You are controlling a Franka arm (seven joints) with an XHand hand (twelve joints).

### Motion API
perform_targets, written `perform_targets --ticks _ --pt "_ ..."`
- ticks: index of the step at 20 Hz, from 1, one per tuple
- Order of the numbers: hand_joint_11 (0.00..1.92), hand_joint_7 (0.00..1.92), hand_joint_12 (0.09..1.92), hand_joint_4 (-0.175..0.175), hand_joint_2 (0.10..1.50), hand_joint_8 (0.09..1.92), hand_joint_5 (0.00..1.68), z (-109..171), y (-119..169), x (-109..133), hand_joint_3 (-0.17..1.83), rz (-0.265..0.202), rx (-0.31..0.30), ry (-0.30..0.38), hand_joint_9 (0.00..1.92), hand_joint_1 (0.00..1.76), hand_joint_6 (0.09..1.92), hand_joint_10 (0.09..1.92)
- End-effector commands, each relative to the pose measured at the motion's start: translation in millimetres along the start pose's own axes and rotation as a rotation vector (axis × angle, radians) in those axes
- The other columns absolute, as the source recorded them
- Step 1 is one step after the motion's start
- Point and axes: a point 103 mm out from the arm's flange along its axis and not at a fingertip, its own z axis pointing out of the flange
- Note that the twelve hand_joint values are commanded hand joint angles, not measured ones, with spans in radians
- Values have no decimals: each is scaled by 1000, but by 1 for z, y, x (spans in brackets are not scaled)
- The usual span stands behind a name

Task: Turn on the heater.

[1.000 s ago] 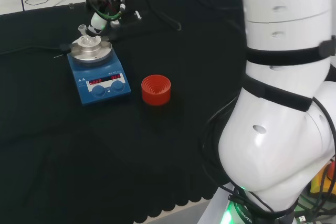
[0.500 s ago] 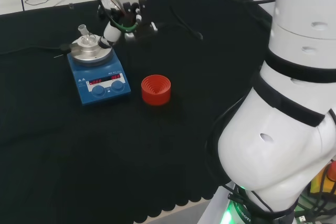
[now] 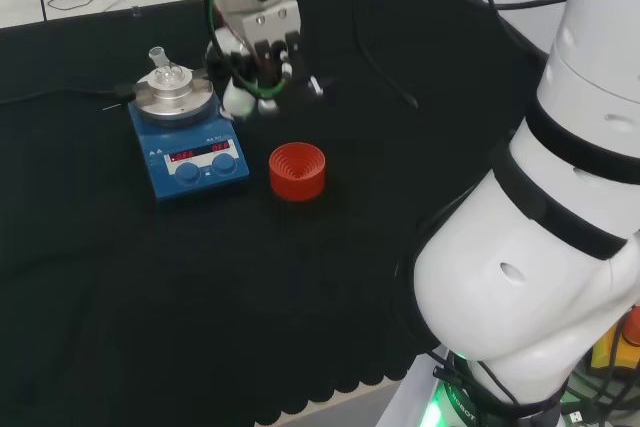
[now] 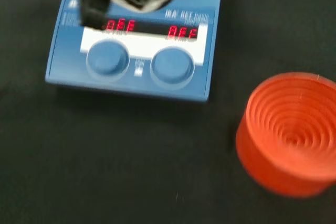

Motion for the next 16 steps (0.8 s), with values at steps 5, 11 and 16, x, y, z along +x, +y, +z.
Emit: perform_targets --ticks 5,11,16 --pt "561 775 1287 -44 635 813 525 44 -24 20 876 -26 76 9 1004 1079 161 657" --pt "1152 1230 948 -88 711 1215 479 53 -15 31 814 -41 128 -13 1372 1181 389 1051" --pt "1089 1352 1171 -87 746 1511 383 56 -2 37 899 -64 175 -19 1483 1358 663 1388"
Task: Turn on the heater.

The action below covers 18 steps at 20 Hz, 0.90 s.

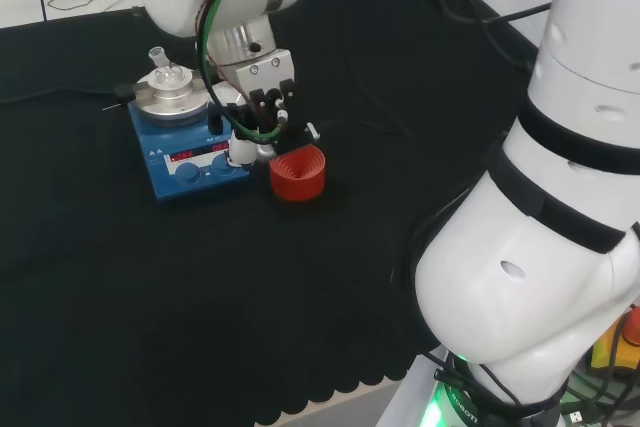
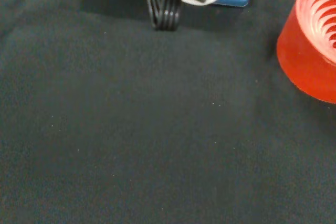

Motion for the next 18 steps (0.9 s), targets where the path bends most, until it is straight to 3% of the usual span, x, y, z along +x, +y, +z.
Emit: perform_targets --ticks 1,8,18 --pt "1073 1364 1234 -81 738 1548 355 3 16 11 933 -35 73 -17 1499 1385 680 1426" --pt "1050 1402 1361 -52 689 1622 242 11 30 14 1058 -59 124 -16 1539 1433 611 1496" --pt "1049 1406 1379 -42 672 1631 273 15 45 15 1094 -70 198 -45 1543 1436 444 1507"
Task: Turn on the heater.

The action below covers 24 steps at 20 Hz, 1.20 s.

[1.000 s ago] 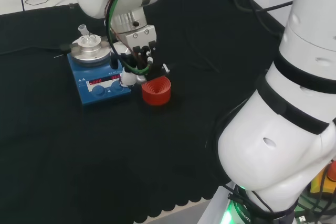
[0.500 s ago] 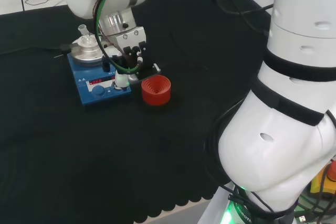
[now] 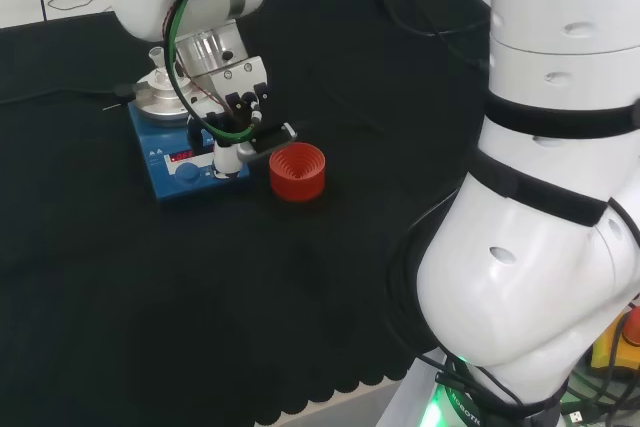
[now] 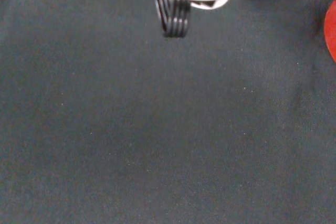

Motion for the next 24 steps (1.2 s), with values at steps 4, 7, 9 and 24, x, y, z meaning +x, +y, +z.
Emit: perform_targets --ticks 4,7,9,24 --pt "1050 1406 1379 -40 671 1632 276 1 12 0 1096 -19 64 -26 1541 1436 431 1509" --pt "1051 1406 1380 -39 668 1635 281 2 16 1 1103 -20 79 -20 1538 1435 413 1514" --pt "1051 1406 1381 -38 668 1636 284 1 18 1 1105 -24 87 -12 1537 1435 405 1516" --pt "1048 1404 1384 -34 665 1638 300 5 27 3 1112 -35 123 -37 1538 1434 387 1512"
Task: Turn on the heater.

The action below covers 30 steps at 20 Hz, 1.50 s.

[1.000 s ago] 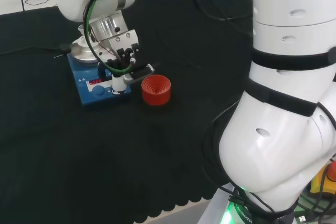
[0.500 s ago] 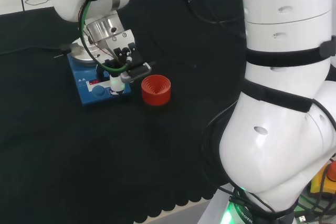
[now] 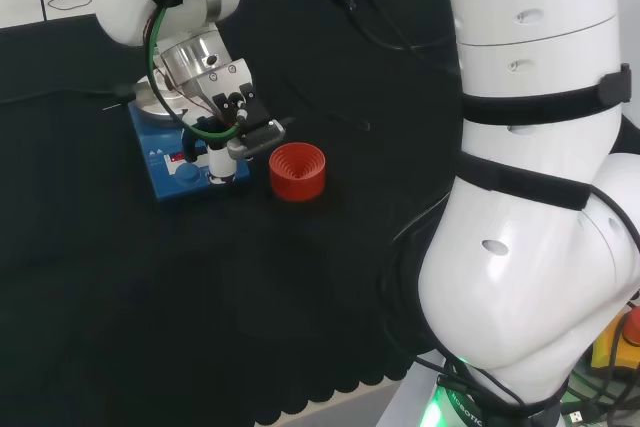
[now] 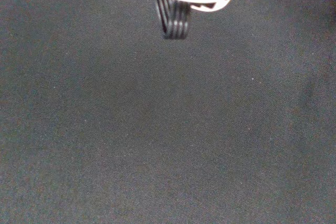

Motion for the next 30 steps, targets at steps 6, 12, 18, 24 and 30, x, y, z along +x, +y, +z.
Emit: perform_targets --ticks 6,12,18,24,30 --pt "1048 1404 1384 -34 665 1638 307 0 6 1 1114 -1 13 -9 1538 1431 387 1511" --pt "1048 1404 1384 -34 665 1638 311 3 10 4 1116 -3 23 -14 1539 1430 388 1510" --pt "1048 1404 1384 -34 664 1638 314 5 12 4 1117 -4 23 -15 1538 1429 389 1508" --pt "1048 1405 1384 -34 664 1637 317 6 16 4 1118 -6 30 -14 1538 1429 391 1507" --pt "1049 1405 1384 -34 664 1638 321 6 19 4 1119 -7 25 -15 1538 1429 395 1507"
